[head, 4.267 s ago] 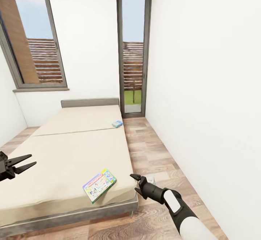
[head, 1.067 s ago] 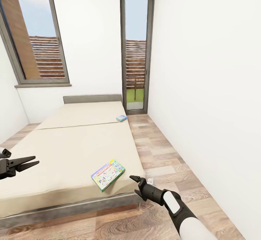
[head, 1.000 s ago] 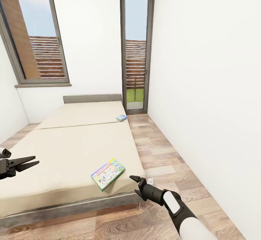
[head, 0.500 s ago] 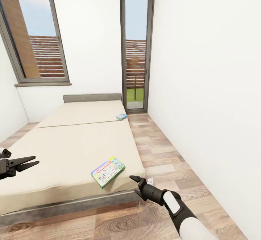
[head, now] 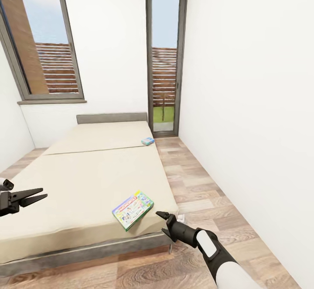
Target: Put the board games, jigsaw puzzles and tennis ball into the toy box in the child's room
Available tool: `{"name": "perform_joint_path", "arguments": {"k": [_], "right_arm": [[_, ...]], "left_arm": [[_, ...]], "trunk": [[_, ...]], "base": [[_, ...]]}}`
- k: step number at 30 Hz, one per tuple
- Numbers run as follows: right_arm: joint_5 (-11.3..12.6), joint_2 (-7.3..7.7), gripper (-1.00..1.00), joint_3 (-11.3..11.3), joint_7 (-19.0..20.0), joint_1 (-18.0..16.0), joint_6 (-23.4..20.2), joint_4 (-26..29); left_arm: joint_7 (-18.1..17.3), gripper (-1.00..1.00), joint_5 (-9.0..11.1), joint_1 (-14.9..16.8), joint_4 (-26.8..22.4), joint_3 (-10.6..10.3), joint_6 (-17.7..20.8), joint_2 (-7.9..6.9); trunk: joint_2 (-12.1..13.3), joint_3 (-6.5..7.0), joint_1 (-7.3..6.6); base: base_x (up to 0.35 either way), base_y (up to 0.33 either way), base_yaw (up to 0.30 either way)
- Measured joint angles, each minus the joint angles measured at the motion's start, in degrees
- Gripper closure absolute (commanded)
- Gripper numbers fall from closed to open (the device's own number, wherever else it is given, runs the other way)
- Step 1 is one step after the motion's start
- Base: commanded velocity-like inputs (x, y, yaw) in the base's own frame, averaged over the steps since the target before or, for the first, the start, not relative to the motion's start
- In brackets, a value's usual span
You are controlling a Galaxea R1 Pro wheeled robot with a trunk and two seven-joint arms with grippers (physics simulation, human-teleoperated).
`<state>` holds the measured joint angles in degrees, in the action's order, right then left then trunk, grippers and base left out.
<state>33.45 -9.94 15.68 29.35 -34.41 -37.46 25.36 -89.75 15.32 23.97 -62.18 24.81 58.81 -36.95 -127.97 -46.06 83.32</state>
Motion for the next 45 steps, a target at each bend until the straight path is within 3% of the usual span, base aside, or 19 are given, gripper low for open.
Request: {"name": "perform_joint_path", "arguments": {"k": [45], "right_arm": [[0.0,0.0,-1.0,-0.01,-0.08,0.0,0.36,-0.08]], "left_arm": [[0.0,-1.0,-0.03,0.0,0.07,0.07,-0.05,0.22]], "trunk": [[0.0,0.0,0.02]], "base": [[0.029,0.064,0.0]]}}
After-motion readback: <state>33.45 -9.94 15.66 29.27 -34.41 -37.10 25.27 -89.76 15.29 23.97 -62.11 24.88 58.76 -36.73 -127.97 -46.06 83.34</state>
